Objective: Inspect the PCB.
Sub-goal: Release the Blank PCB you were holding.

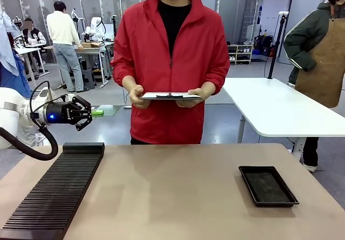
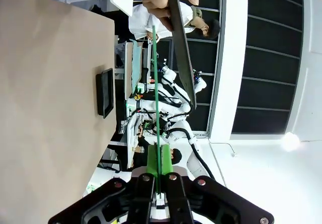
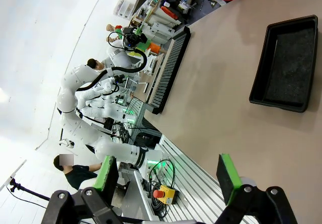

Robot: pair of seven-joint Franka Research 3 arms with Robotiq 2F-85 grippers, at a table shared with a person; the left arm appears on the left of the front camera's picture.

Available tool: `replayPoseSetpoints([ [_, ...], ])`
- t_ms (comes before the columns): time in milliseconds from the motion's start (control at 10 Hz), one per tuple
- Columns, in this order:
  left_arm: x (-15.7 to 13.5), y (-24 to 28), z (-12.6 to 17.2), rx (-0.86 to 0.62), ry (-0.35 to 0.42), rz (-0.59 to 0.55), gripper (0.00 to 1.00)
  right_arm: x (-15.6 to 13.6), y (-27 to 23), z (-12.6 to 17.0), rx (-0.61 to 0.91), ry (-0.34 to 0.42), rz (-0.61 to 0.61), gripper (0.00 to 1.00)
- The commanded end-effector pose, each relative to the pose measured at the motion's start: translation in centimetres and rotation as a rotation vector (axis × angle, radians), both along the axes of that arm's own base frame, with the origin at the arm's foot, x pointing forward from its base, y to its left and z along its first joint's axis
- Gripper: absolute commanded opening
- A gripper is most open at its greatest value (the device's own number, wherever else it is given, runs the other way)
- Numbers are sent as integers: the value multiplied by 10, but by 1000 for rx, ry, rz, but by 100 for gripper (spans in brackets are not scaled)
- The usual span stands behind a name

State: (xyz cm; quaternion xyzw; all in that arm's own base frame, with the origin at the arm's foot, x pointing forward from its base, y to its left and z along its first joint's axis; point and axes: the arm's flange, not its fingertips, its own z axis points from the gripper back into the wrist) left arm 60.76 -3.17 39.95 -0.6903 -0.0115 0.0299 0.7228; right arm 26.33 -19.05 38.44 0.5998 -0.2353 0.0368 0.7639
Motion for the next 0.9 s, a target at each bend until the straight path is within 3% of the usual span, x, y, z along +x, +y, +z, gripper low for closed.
replayPoseSetpoints([
  [0,-1,-1,0,5,0,-9,3,0,-1,1,8,-14,-3,100],
  [800,-1,-1,0,5,0,-9,3,0,-1,1,8,-14,-3,100],
])
